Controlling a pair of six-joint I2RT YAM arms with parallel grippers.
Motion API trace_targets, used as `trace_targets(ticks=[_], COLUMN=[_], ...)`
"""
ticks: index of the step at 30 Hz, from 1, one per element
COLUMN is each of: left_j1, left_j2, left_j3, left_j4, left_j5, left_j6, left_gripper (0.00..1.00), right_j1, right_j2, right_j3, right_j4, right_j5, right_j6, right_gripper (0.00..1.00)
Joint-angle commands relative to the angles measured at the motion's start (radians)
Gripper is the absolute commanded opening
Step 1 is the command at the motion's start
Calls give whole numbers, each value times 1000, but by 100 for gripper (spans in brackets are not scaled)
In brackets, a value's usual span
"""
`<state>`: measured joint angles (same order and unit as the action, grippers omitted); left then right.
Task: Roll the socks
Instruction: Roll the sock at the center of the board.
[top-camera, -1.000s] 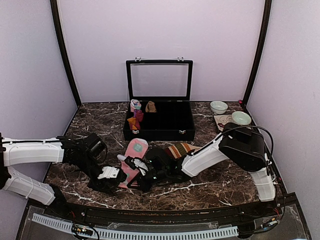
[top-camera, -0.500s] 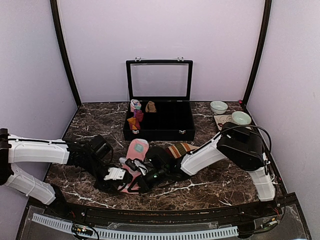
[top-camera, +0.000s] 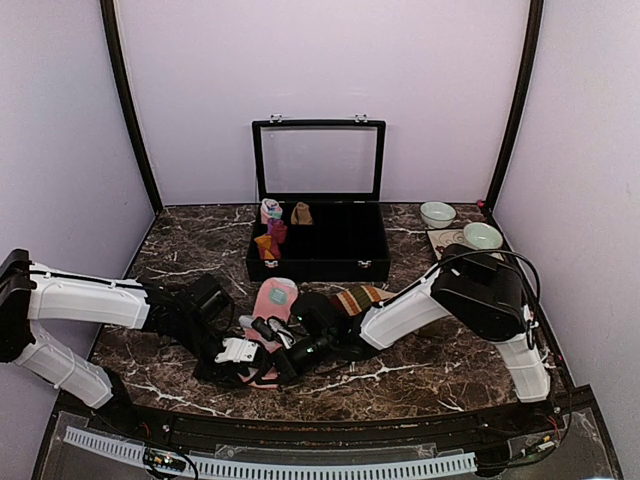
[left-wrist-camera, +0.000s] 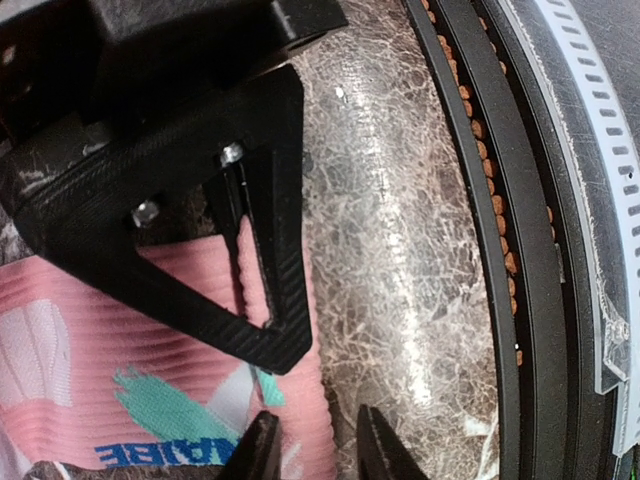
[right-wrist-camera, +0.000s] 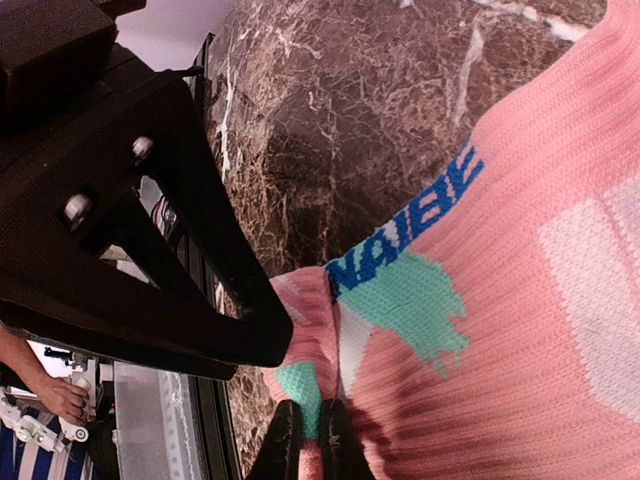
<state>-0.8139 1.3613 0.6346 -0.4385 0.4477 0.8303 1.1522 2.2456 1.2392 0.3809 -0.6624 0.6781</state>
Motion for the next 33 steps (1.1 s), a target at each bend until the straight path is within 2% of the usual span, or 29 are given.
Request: trace_targets(ticks=[1, 9, 12, 15, 21, 26, 29, 33], left_j1=[-7, -7, -7, -5, -6, -5, -5, -5], left_j2=[-5, 8, 43, 71, 86, 41, 16, 20], left_j3=[-22, -41, -40, -50, -60, -64, -65, -85], left_j4=[16, 36, 52, 74, 59, 31, 33, 85], left_j5=[-3, 6, -15, -40, -14, 11, 2, -83], left_j6=[-5, -15, -17, -37, -51, -49, -65, -87], left_gripper=[23, 20, 7, 6, 12, 30, 32, 32], right_j1=[-4, -11, -11, -12, -12, -15, -16, -16], right_j2=[83, 90, 82, 82, 75, 72, 72, 69], right_j3=[-50, -57, -73, -75, -80, -102, -118, -128], right_j4=[-151, -131, -91, -85, -94, -92, -91, -88], right_j5=[26, 10, 15, 4, -7, -2, -3, -10], right_j6=[43, 63, 76, 71, 59, 69, 69, 68], right_gripper=[0, 0, 0, 5, 7, 2, 1, 0])
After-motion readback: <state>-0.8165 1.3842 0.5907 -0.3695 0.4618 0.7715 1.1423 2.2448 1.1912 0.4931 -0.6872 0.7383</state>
